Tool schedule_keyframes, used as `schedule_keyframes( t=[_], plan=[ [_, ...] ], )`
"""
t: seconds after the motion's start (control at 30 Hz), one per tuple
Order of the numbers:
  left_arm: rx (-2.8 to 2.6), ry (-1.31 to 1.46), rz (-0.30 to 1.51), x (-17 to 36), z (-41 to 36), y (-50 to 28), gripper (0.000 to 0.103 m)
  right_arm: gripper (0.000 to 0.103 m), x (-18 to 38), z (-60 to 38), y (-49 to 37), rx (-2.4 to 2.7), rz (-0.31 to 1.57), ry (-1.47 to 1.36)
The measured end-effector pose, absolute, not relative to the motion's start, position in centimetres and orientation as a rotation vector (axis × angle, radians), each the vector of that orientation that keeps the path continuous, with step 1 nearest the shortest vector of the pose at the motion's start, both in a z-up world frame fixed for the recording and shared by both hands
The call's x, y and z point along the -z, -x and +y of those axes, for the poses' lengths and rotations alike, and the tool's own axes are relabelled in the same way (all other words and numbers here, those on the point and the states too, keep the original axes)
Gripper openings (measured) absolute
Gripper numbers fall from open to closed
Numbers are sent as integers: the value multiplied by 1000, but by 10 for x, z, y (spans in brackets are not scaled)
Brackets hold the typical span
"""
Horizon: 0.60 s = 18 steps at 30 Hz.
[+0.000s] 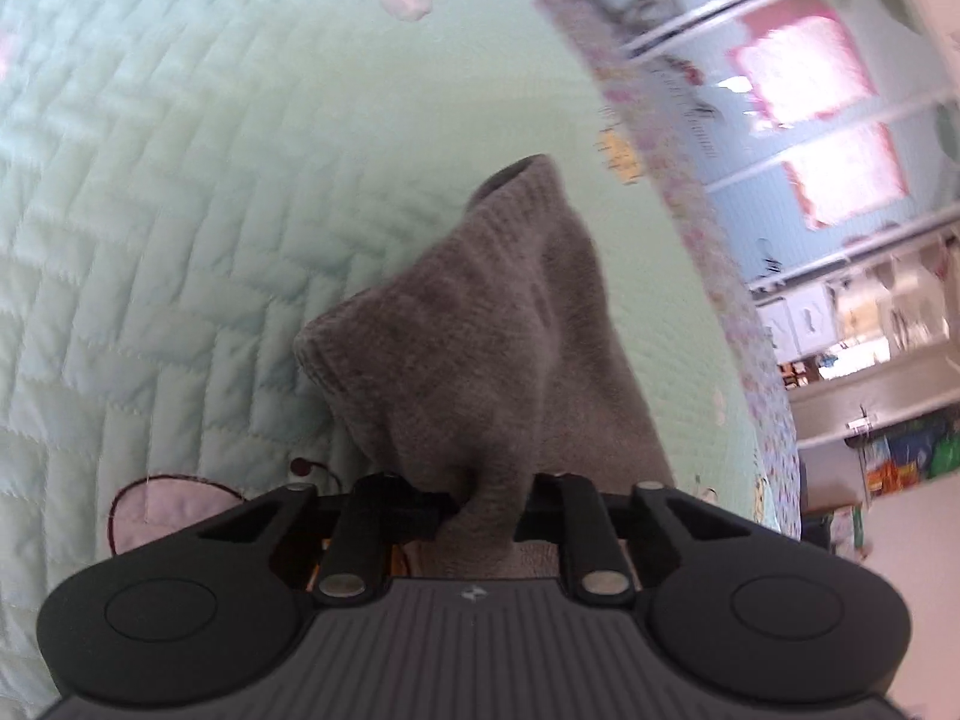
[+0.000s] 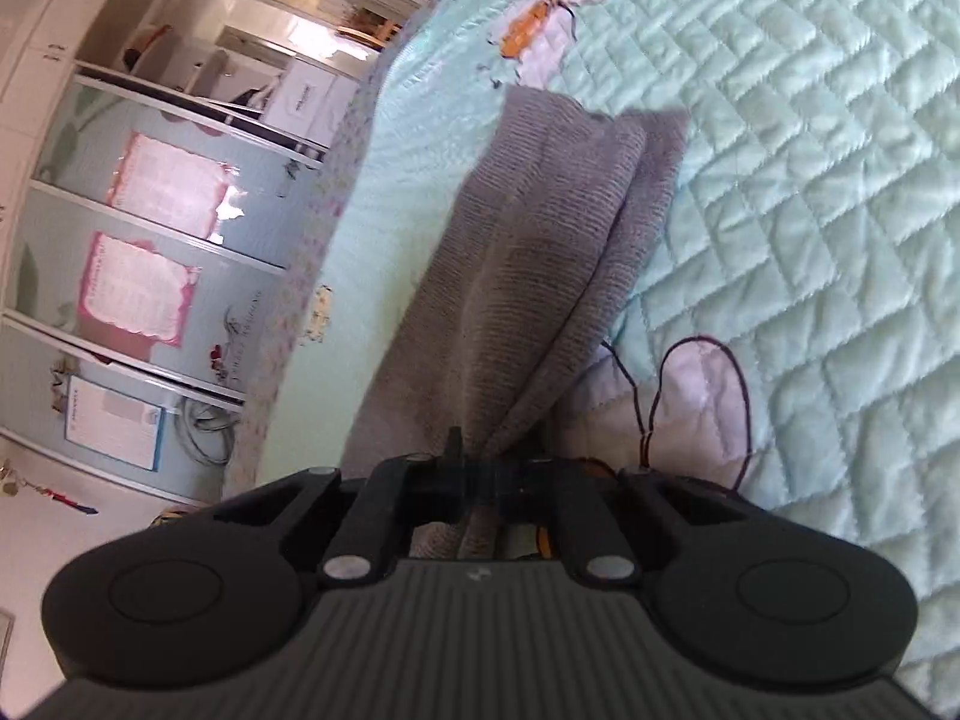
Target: Fold clothes
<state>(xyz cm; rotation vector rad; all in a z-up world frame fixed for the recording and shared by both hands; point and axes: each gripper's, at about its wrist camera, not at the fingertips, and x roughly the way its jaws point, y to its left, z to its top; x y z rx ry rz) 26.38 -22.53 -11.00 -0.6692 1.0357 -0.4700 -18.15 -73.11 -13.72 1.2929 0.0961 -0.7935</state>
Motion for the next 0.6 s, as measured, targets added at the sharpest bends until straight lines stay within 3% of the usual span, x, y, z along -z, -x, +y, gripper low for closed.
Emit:
schedule_keyframes(
  t=[0.37,0.53,0.6],
  plan=[
    [625,662,916,36,-131,-165,14,9,53,-637,275,687,38,-1085],
    [510,680,1086,82,-69,-130,18,11,81,-590,327,662,129,-1142],
    [467,714,1176,112,-45,-120,22,18,108,-579,341,708,216,-1207]
  ],
)
